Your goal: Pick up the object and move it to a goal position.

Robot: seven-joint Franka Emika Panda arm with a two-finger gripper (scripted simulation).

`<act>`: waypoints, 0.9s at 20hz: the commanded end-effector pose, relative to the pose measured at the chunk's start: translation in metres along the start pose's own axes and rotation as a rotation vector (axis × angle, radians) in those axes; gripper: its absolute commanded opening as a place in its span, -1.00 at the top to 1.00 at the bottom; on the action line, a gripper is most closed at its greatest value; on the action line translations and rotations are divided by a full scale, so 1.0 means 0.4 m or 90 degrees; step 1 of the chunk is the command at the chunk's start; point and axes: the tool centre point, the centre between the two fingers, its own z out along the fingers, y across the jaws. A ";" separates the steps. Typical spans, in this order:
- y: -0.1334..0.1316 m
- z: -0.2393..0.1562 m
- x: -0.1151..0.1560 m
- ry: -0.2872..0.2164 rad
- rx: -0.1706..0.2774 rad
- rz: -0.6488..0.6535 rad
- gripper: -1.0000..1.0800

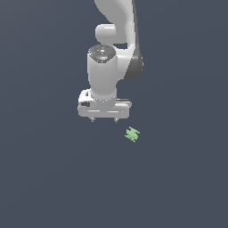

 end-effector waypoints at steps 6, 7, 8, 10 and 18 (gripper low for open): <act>0.002 0.013 -0.001 -0.003 0.006 0.014 -0.92; 0.003 0.017 -0.002 -0.004 0.009 0.021 -0.92; 0.004 0.022 -0.003 -0.005 0.011 0.027 -0.92; 0.007 0.026 -0.003 -0.006 0.014 0.038 -0.92; 0.000 0.030 -0.003 -0.006 0.014 0.025 -0.92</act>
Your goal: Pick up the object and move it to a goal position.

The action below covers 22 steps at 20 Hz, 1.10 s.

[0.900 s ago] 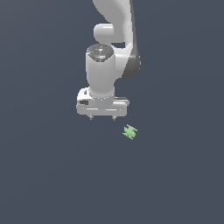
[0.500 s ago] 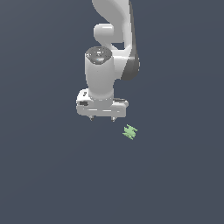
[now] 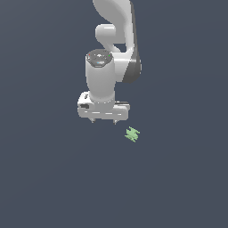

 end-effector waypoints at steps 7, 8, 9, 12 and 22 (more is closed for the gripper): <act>-0.044 0.029 -0.003 -0.003 -0.001 -0.081 -0.92; -0.052 0.034 -0.003 -0.003 -0.001 -0.097 -0.92; -0.061 0.040 -0.004 -0.004 -0.002 -0.113 -0.92; -0.092 0.060 -0.007 -0.005 -0.002 -0.171 -0.92; -0.224 0.138 -0.029 -0.009 0.004 -0.409 -0.92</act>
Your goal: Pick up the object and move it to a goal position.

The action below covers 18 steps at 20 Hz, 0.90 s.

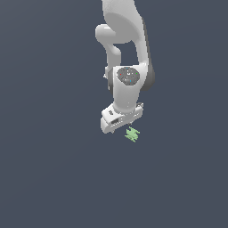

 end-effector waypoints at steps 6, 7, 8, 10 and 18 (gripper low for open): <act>-0.089 0.051 0.033 0.002 0.006 -0.164 -0.92; -0.098 0.056 0.036 0.002 0.007 -0.180 -0.92; -0.107 0.060 0.039 0.003 0.008 -0.196 -0.92; -0.122 0.068 0.044 0.003 0.009 -0.223 -0.92; -0.156 0.085 0.054 0.006 0.012 -0.282 -0.92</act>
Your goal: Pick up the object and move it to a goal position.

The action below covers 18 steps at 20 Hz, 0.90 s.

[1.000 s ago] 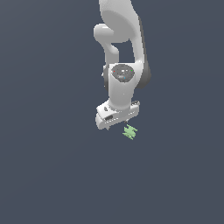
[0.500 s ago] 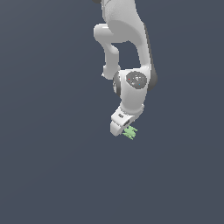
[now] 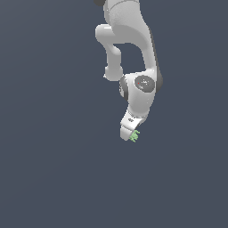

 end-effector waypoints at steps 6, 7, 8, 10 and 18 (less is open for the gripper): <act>-0.003 0.010 0.002 0.000 0.000 -0.006 -0.92; -0.003 0.017 0.002 0.000 0.000 -0.007 -0.92; -0.004 0.025 0.002 0.000 0.000 -0.007 -0.92; -0.004 0.048 0.002 0.000 0.000 -0.008 -0.92; -0.005 0.126 0.003 0.001 0.000 -0.010 -0.92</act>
